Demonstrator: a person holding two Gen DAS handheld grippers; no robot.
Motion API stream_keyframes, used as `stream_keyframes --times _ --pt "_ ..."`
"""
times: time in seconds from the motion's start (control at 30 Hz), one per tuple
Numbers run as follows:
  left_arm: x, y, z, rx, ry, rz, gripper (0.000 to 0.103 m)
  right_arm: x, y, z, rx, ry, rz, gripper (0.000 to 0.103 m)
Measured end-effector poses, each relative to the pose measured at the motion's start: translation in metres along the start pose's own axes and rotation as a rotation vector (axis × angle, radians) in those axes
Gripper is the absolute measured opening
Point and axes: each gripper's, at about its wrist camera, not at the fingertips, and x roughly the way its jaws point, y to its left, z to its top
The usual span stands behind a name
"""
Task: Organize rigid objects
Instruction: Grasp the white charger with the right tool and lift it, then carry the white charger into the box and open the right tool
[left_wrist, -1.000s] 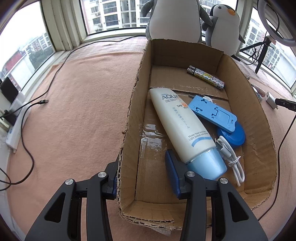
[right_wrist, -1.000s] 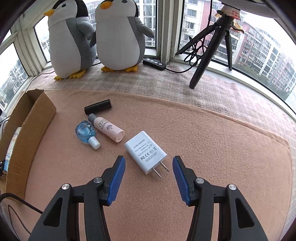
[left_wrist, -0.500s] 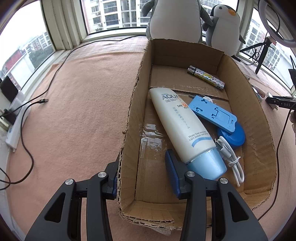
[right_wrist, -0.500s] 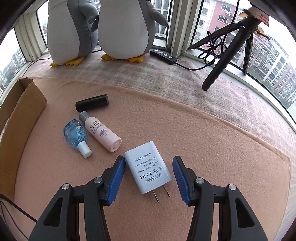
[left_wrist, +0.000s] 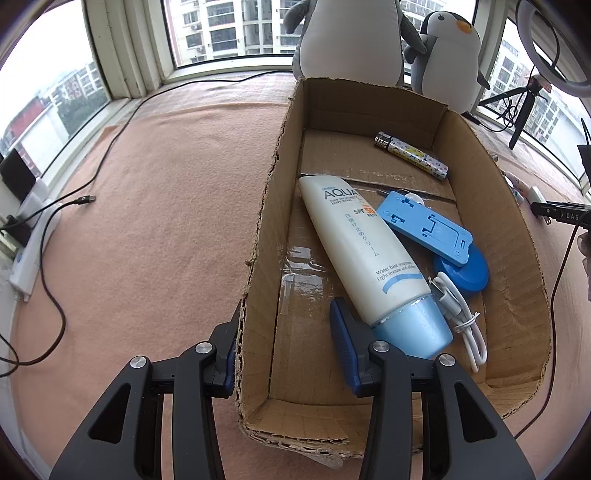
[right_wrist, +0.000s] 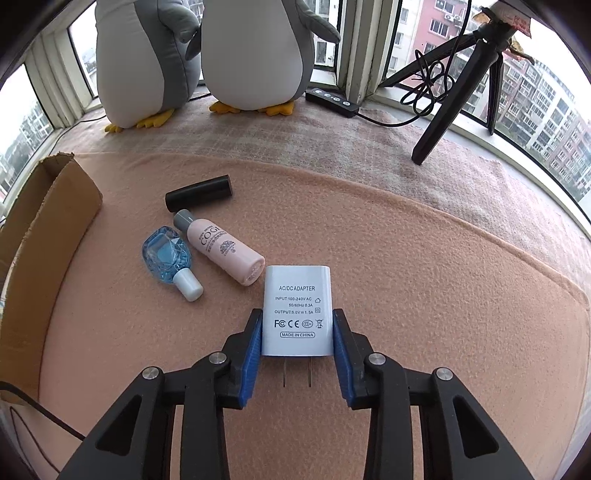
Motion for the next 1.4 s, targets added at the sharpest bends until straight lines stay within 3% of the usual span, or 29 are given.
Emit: stream_keyframes --times 0.23,0.6,1.0,1.4 --pt "0.000 0.000 0.000 -0.002 -0.002 -0.005 0.043 -0.011 0.017 -0.018 0.026 -0.011 0.003 0.032" --pt "0.000 0.002 0.001 -0.003 -0.011 -0.024 0.043 -0.057 0.058 -0.038 0.071 -0.103 0.057 0.032" --pt "0.000 0.004 0.001 0.003 -0.020 -0.029 0.043 -0.097 0.149 -0.008 -0.044 -0.200 0.178 0.032" --pt "0.000 0.005 0.001 -0.001 -0.021 -0.030 0.043 -0.077 0.216 0.014 -0.139 -0.169 0.214 0.032"
